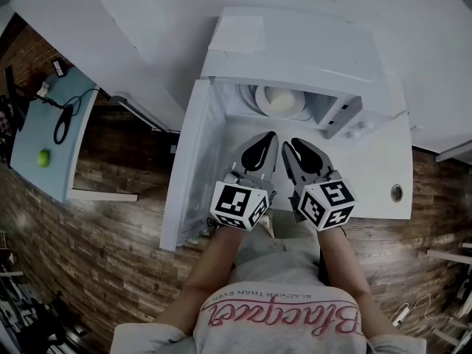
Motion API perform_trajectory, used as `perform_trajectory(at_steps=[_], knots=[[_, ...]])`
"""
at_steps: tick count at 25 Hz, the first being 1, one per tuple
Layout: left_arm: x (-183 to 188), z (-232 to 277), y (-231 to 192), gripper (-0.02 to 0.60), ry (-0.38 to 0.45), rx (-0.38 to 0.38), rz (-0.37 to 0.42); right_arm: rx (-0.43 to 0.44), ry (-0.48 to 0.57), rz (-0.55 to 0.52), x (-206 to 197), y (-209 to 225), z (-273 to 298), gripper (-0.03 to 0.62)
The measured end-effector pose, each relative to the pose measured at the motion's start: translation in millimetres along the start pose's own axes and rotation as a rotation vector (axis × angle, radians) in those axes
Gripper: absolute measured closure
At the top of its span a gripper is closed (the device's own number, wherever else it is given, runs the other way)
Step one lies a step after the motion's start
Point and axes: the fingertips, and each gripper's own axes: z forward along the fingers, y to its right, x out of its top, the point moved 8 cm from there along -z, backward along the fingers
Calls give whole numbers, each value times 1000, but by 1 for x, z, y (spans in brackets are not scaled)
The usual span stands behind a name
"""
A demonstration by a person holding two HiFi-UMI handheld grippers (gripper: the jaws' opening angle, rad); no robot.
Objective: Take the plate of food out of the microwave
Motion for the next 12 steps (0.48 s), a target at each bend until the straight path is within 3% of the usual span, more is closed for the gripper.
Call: perform_trajectory(at_steps=[6, 12], knots=[[-4, 3, -11, 575, -1, 39, -7, 15, 35, 158, -8, 21, 19, 423], [-9, 8, -20, 575, -21, 61, -4, 5, 44, 353, -23, 42, 43, 418]])
